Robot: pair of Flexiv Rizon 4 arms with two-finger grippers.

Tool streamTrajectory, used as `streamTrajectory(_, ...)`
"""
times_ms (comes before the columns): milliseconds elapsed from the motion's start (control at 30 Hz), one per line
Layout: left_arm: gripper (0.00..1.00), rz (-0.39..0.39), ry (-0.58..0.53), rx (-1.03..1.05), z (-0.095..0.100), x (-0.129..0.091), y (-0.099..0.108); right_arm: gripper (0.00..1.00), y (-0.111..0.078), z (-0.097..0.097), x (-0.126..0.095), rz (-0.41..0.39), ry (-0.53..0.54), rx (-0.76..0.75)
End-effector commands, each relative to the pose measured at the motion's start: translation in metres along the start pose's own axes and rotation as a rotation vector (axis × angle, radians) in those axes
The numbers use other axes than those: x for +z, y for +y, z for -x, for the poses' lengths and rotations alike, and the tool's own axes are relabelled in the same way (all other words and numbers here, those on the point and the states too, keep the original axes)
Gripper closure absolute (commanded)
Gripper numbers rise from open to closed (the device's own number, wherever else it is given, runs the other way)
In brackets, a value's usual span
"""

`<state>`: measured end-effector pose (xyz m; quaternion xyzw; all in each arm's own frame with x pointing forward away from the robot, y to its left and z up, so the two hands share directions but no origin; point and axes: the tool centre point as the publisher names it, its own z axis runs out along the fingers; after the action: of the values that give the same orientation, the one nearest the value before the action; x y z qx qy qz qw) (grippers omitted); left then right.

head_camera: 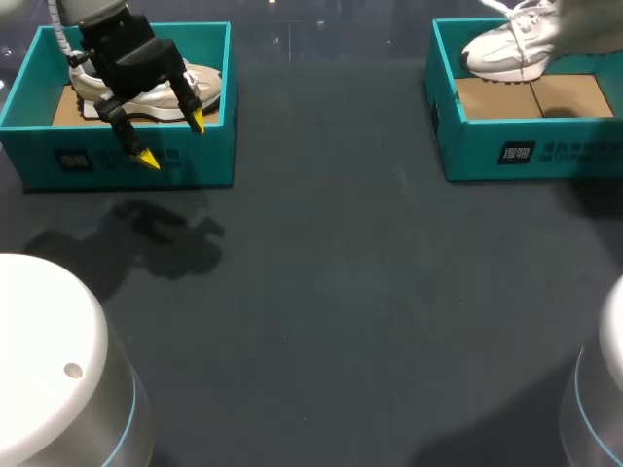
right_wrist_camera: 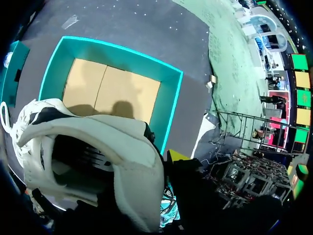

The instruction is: Take the shoe out of the shoebox, open the shoe tongue, remove and reinsert the insole, then place the shoe into the shoebox

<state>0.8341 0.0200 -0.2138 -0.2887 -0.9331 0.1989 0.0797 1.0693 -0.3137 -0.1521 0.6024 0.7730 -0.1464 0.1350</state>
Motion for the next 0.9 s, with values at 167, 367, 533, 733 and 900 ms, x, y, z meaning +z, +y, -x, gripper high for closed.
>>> streamTrajectory(167,0.00,0.002,0.001,0.000,0.000,0.000,0.000,1.00,-0.014,0.001,0.037,0.053,-0.006,0.101)
streamTrajectory(367,0.00,0.002,0.001,0.000,0.000,0.000,0.000,1.00,-0.014,0.001,0.037,0.053,-0.006,0.101)
streamTrajectory(533,0.00,0.002,0.001,0.000,0.000,0.000,0.000,1.00,-0.014,0.001,0.037,0.053,-0.006,0.101)
streamTrajectory(733,0.00,0.002,0.001,0.000,0.000,0.000,0.000,1.00,-0.014,-0.001,0.049,0.080,-0.007,0.136)
streamTrajectory(900,0.00,0.002,0.001,0.000,0.000,0.000,0.000,1.00,-0.014,-0.004,0.061,0.090,-0.019,0.162)
